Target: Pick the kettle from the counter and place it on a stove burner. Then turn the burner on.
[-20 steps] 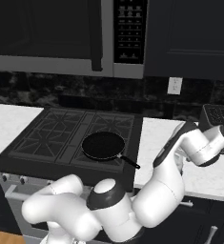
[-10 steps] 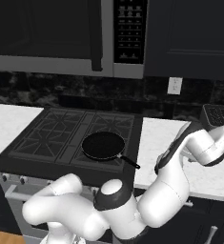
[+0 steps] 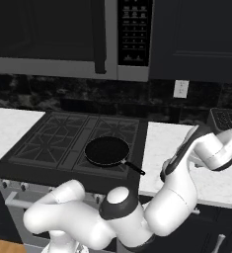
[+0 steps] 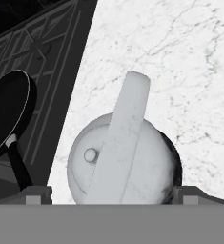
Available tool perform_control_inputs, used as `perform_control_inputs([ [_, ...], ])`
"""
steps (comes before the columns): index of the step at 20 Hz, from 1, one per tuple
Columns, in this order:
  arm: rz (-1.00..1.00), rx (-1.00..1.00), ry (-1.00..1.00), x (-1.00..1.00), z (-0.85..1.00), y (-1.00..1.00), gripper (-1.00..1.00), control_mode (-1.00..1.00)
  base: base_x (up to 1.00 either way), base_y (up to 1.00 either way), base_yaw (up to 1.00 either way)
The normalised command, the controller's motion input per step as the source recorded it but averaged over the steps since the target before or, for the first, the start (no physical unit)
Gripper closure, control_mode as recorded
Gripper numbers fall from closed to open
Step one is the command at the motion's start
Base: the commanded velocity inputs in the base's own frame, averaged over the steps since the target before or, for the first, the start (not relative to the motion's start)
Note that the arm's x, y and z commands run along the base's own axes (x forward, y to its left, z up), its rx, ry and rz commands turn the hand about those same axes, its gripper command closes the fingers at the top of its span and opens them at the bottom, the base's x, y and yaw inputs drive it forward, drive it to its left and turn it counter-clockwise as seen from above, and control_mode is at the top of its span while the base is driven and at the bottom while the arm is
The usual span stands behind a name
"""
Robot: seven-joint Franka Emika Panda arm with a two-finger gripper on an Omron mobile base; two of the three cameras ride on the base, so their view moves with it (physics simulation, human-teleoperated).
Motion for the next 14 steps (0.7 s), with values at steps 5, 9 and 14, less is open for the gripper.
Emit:
perform_control_inputs([
  [5, 0.0, -0.02, 0.02, 0.0, -0.13, 0.17, 1.0, -1.0, 0.0, 0.0, 0.0],
  [9, 0.0, 0.0, 0.0, 0.0, -0.01, 0.0, 1.0, -1.0, 0.0, 0.0, 0.0],
  [14, 0.0, 0.0, 0.0, 0.0, 0.0, -0.01, 1.0, -1.0, 0.0, 0.0, 0.0],
])
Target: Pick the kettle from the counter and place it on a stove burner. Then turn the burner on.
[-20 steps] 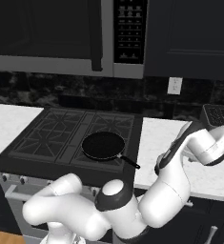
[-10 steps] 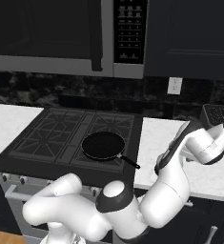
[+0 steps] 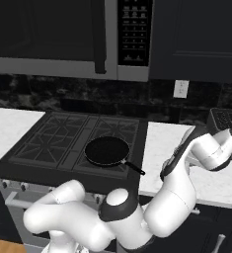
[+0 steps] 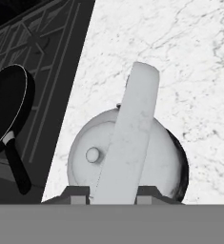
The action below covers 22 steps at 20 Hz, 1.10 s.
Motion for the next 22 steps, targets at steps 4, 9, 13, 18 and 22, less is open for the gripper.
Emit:
perform_control_inputs([
  [4, 0.0, 0.0, 0.0, 0.0, 0.0, 0.0, 1.0, -1.0, 0.0, 0.0, 0.0],
  [9, 0.01, -0.01, 0.02, -0.06, 0.29, 0.11, 1.0, -1.0, 0.0, 0.0, 0.0],
  [13, 0.02, -0.09, -0.01, -0.28, 0.57, 0.4, 1.0, -1.0, 0.0, 0.0, 0.0],
  [18, 0.01, -0.12, 0.0, -0.41, 0.36, 0.65, 1.0, -1.0, 0.0, 0.0, 0.0],
  [22, 0.01, -0.1, -0.06, -0.39, 0.11, 0.82, 1.0, -1.0, 0.0, 0.0, 0.0],
])
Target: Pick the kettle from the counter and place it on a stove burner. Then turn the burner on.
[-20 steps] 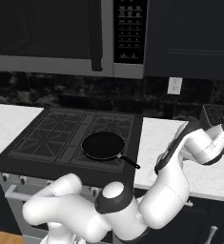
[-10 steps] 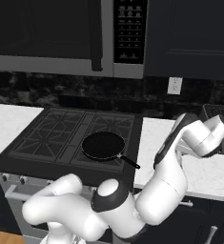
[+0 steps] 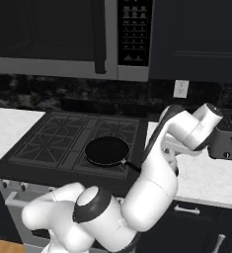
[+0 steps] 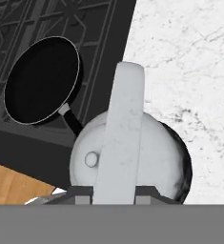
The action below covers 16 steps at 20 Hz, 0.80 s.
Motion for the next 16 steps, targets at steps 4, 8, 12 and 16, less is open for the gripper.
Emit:
perform_control_inputs([
  [4, 0.0, -0.03, -0.25, -0.17, 0.26, 0.81, 1.0, -1.0, 0.0, 0.0, 0.0],
  [8, 0.0, 0.0, -0.22, -0.09, 0.38, 0.78, 1.0, -1.0, 0.0, 0.0, 0.0],
  [12, 0.0, 0.01, -0.03, -0.16, 0.28, 0.9, 1.0, -1.0, 0.0, 0.0, 0.0],
  [16, 0.0, 0.04, 0.0, -0.19, 0.25, 0.94, 1.0, -1.0, 0.0, 0.0, 0.0],
])
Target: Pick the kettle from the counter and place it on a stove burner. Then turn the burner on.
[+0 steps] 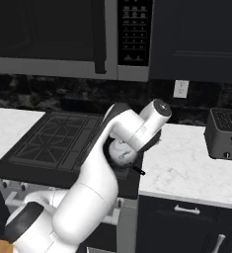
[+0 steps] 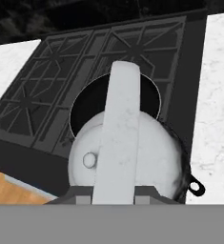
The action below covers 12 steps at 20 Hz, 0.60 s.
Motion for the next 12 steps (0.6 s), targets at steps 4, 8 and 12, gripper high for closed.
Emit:
perform_control_inputs([
  [4, 0.0, 0.08, 0.0, -0.21, 0.35, 0.9, 1.0, -1.0, 0.0, 0.0, 0.0],
  [8, 0.0, 0.09, 0.0, -0.2, 0.27, 0.94, 1.0, -1.0, 0.0, 0.0, 0.0],
  [12, 0.0, 0.08, 0.0, -0.12, 0.04, 0.99, 1.0, -1.0, 0.0, 0.0, 0.0],
])
